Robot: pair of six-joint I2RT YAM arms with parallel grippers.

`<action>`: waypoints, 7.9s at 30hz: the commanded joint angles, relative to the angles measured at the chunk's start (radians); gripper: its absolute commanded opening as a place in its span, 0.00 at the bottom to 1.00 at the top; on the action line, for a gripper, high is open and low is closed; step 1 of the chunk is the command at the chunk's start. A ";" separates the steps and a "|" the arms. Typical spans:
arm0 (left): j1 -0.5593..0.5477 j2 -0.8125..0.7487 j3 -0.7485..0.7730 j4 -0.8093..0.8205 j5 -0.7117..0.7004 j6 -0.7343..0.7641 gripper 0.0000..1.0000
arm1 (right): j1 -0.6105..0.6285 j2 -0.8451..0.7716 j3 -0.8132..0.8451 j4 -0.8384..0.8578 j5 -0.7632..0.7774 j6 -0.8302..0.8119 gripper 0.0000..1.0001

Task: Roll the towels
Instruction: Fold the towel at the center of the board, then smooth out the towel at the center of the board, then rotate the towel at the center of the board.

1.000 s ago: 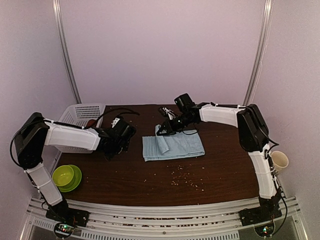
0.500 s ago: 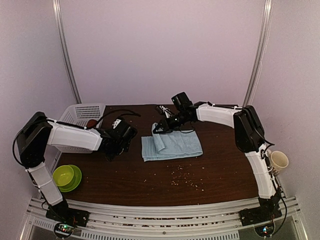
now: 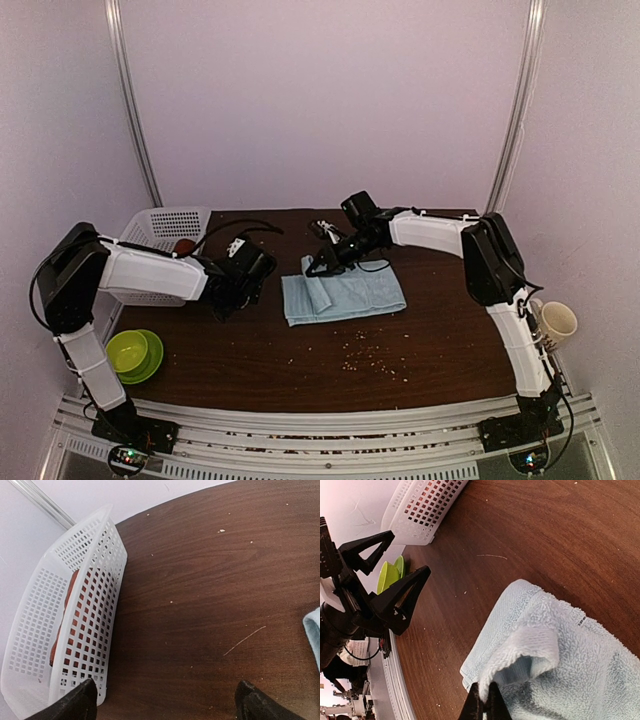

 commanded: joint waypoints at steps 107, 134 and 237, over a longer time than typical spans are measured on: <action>-0.063 0.204 0.092 0.172 0.742 -0.160 0.98 | -0.250 -0.067 -0.283 0.178 0.197 -0.033 1.00; -0.052 0.110 0.345 0.160 0.650 -0.030 0.98 | -0.262 -0.333 -0.296 -0.094 0.046 -0.288 1.00; -0.190 0.334 0.247 -0.046 0.152 0.843 0.98 | -0.208 -0.532 -0.467 0.094 0.939 -0.625 1.00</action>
